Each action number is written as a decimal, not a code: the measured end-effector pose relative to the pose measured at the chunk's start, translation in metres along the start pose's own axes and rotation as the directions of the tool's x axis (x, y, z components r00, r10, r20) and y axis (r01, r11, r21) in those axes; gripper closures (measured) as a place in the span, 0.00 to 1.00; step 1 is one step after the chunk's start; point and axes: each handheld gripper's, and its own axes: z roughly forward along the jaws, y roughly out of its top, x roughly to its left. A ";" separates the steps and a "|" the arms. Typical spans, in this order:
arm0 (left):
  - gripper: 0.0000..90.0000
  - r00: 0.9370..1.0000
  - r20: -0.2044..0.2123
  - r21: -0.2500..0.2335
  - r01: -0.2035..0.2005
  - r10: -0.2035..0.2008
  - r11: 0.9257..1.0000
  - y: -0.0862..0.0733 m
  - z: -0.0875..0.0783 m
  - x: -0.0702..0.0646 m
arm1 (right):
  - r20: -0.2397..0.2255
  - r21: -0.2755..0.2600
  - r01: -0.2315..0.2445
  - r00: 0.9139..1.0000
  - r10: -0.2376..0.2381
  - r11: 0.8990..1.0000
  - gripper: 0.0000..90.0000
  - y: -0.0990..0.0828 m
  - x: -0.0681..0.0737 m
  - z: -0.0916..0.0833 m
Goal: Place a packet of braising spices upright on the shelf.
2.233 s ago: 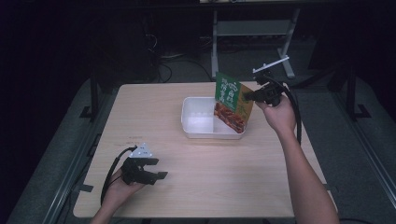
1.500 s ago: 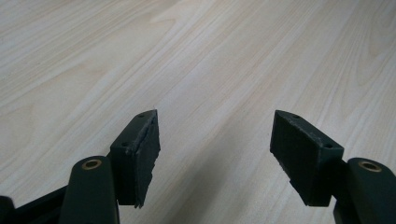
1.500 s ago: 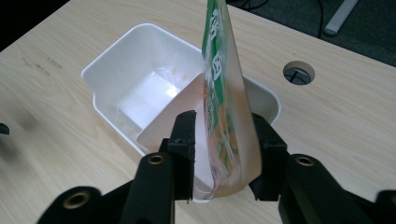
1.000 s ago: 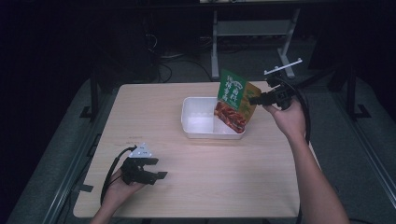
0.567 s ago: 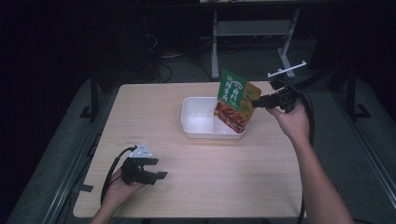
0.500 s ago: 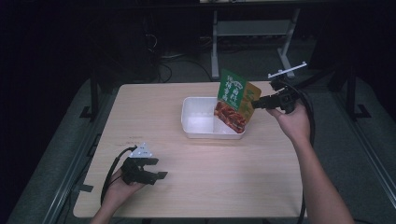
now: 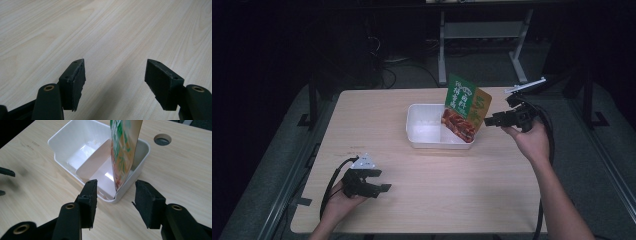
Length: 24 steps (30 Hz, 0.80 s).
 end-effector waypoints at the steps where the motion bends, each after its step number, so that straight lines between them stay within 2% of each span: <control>1: 0.37 1.000 -0.001 0.000 -0.001 0.001 1.000 0.000 0.000 0.000 | -0.001 -0.001 0.002 1.000 -0.002 1.000 0.57 -0.002 0.000 0.000; 24: 0.36 1.000 -0.003 -0.002 0.001 -0.001 1.000 0.000 0.000 -0.001 | -0.066 -0.005 0.006 0.998 -0.006 1.000 0.54 -0.059 0.010 0.007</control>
